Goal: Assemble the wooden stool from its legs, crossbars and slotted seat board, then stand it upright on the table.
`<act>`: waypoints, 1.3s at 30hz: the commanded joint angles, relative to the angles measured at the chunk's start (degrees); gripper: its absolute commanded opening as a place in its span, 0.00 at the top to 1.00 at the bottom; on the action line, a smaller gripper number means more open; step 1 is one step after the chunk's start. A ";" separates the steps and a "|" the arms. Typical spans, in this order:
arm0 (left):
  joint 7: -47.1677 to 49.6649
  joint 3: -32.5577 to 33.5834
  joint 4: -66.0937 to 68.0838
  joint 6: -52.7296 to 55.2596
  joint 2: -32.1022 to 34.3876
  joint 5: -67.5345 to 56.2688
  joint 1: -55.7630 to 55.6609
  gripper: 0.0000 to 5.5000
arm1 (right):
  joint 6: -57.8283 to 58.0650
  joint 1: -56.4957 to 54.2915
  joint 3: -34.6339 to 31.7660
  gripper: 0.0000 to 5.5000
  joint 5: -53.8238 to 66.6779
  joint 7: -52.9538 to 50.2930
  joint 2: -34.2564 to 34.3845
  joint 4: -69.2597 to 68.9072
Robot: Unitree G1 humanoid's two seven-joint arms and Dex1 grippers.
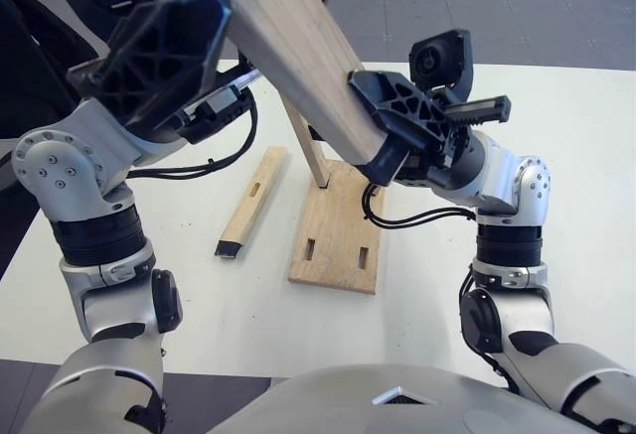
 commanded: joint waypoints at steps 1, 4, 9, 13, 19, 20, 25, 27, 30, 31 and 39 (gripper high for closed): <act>-1.49 -1.66 -1.02 -1.16 -1.05 5.37 -0.78 0.31 | -3.00 2.90 -0.69 0.82 1.18 -3.61 6.05 -4.05; -2.76 -1.93 -0.65 -0.55 -1.37 6.11 -1.31 0.37 | -4.58 5.51 -0.09 0.82 1.18 -6.64 8.90 -6.75; -3.73 -0.85 0.87 0.90 -0.95 3.31 -2.94 0.54 | -5.89 10.04 1.57 0.82 1.18 -9.10 9.97 -9.76; -2.79 0.36 1.47 1.81 -0.38 0.21 -3.64 0.60 | -5.79 11.34 2.30 0.82 1.18 -8.80 8.42 -10.30; -2.03 2.09 4.29 2.74 0.13 -1.11 -5.14 0.60 | -4.20 12.49 3.24 0.82 1.18 -5.09 3.42 -9.53; -1.73 2.37 4.84 2.78 -0.08 -1.31 -5.26 0.60 | -4.13 12.59 3.36 0.82 1.18 -4.70 2.88 -9.44; 0.53 3.61 5.82 2.09 -2.18 -3.04 -5.30 0.61 | -4.34 13.63 4.34 0.82 1.18 -3.52 0.70 -9.74; 1.53 3.88 6.68 1.49 -2.45 -1.44 -5.52 0.61 | -4.28 13.16 4.60 0.82 1.18 -4.08 -0.91 -9.39; 2.34 4.45 7.95 0.76 -2.25 1.50 -5.12 0.61 | -3.75 11.94 4.07 0.82 1.18 -3.79 -3.30 -8.00; 2.53 4.79 8.37 0.45 -2.04 2.58 -4.74 0.61 | -3.33 11.38 3.49 0.82 1.18 -3.28 -4.46 -7.30; 3.27 7.19 10.46 -2.04 -0.70 11.80 -1.60 0.61 | -1.28 9.53 -0.38 0.82 1.18 -1.12 -14.40 -3.33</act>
